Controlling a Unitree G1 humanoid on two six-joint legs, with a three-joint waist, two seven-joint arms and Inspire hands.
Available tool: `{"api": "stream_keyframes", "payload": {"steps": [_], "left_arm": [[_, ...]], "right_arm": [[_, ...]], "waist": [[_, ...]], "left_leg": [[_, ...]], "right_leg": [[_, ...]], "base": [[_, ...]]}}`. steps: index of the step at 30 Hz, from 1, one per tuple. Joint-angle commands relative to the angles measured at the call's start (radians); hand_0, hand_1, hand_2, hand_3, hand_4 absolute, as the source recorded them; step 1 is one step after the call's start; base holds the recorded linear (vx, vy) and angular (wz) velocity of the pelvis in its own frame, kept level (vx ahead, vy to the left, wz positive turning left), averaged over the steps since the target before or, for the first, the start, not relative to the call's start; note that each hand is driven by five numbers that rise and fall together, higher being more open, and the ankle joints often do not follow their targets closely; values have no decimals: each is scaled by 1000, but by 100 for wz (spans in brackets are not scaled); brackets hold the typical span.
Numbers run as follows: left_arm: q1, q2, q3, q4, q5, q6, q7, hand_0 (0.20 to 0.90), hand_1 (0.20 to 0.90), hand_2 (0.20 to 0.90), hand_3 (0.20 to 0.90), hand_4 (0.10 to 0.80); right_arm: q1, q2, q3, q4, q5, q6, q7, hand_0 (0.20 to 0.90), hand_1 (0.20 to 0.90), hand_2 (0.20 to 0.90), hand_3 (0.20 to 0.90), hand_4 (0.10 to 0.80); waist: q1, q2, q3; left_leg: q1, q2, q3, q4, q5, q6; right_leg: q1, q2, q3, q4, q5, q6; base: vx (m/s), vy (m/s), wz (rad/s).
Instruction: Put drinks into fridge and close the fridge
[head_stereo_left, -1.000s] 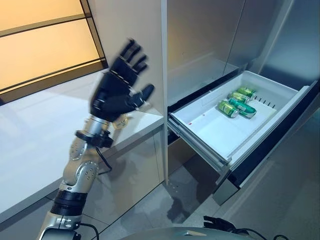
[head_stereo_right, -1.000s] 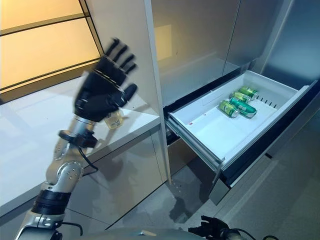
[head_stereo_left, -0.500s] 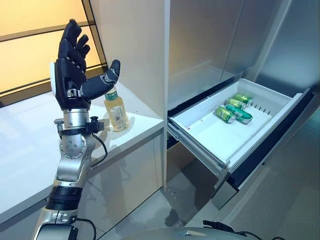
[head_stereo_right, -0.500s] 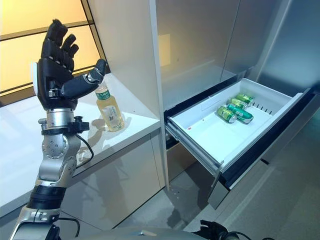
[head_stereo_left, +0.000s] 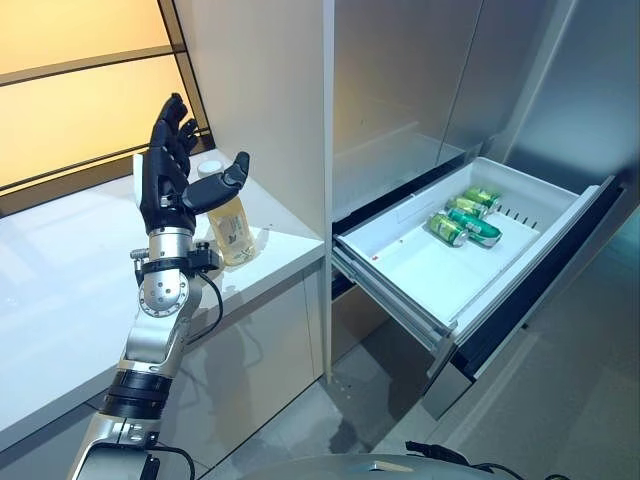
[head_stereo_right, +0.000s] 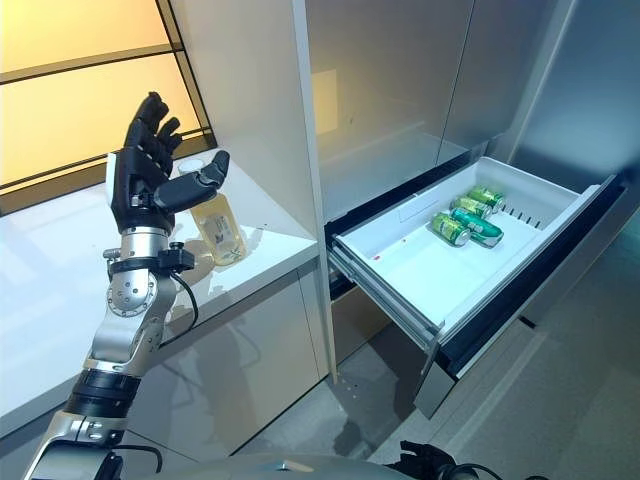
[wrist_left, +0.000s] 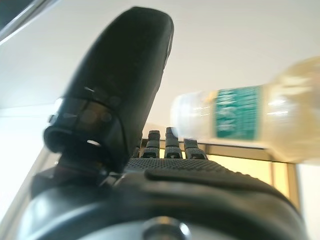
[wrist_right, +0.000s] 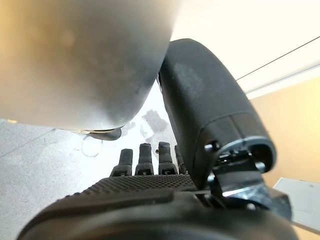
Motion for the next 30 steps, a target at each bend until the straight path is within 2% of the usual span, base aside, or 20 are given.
{"api": "stream_keyframes", "payload": {"steps": [1, 30], "left_arm": [[-148, 13, 42, -12, 10, -54, -6, 900, 900, 900, 900, 800], [-112, 25, 32, 121, 114, -23, 55, 900, 900, 900, 900, 800]], "right_arm": [[3, 42, 38, 30, -17, -7, 27, 900, 900, 900, 900, 800], [9, 21, 22, 15, -37, 15, 50, 900, 900, 900, 900, 800]], "waist": [[-8, -8, -2], [-16, -9, 9]], "left_leg": [[69, -19, 20, 7, -142, 19], [78, -17, 37, 7, -143, 19]], "right_leg": [[-12, 1, 12, 70, -37, 42], [-10, 1, 17, 71, -35, 45]], "base": [[0, 0, 0], [5, 2, -1]]}}
